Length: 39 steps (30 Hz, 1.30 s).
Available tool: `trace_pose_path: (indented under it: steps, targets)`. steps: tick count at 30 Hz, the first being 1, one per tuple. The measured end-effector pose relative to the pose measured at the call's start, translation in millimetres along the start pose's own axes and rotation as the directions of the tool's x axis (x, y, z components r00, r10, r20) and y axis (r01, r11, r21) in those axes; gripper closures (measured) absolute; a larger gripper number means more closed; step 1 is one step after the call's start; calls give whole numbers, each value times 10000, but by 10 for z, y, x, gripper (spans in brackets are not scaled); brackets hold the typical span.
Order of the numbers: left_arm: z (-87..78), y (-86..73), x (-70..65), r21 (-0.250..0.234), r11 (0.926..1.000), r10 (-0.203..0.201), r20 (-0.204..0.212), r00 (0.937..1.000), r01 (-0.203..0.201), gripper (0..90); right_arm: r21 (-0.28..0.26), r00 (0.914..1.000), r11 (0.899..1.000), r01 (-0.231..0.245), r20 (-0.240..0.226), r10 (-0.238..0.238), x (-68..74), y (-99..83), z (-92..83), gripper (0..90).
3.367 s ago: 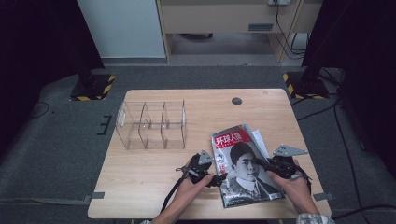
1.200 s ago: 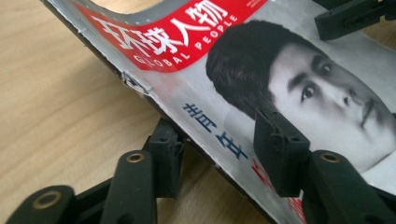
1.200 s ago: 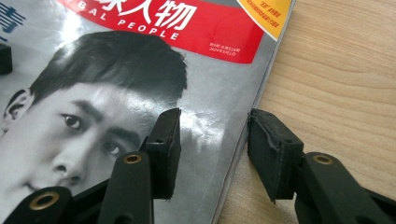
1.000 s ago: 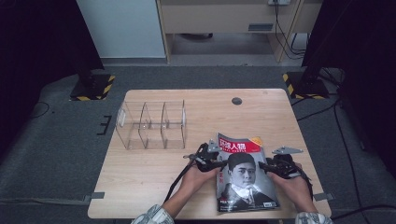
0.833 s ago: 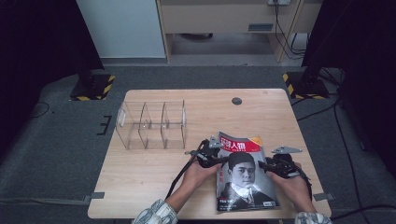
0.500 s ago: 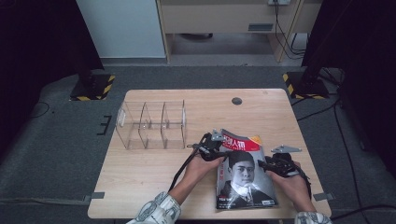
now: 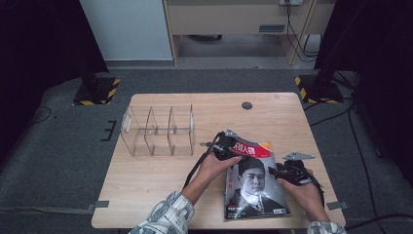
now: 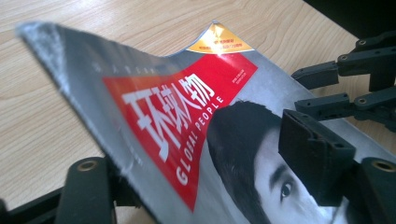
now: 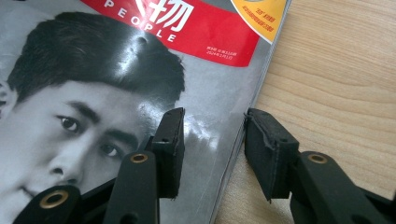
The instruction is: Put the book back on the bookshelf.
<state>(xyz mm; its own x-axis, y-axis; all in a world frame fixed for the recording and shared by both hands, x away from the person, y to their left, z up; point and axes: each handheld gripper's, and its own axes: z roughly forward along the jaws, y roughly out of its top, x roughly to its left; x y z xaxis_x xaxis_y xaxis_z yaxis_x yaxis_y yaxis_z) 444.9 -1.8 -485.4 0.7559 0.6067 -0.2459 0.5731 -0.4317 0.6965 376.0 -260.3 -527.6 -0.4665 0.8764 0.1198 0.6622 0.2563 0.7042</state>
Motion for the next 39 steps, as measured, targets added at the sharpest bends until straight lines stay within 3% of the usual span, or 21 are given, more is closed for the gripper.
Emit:
trace_pose_path:
  steps: [4, 10, 17, 25, 31, 39]
  targets:
    - [21, 36, 0, -3, 9998, 175, 77, 9998, -175, 297, -18, 10000, 10000, -40, -21, 40, 1, -3, 0, 575]
    - [42, 118, 11, -38, 9988, 489, -42, 9988, -489, 441, -96, 9999, 10000, -20, -134, 19, -8, -9, 4, 568]
    - [46, 166, 20, -61, 9991, 429, 77, 9991, -428, 536, -168, 9996, 9999, 21, -292, -26, -21, -15, 8, 570]
    - [153, 192, 35, 234, 9988, 419, 28, 9991, -420, 546, -282, 9991, 9996, -62, -423, 50, -22, -17, 19, 573]
    - [193, 228, 10, 444, 9970, 622, 108, 9980, -626, 560, -320, 9984, 9994, -144, -544, 126, -28, -21, 19, 577]
    - [170, 291, -45, 401, 9964, 742, 44, 9972, -743, 691, -323, 9986, 9995, -15, -525, -2, -21, -22, 20, 579]
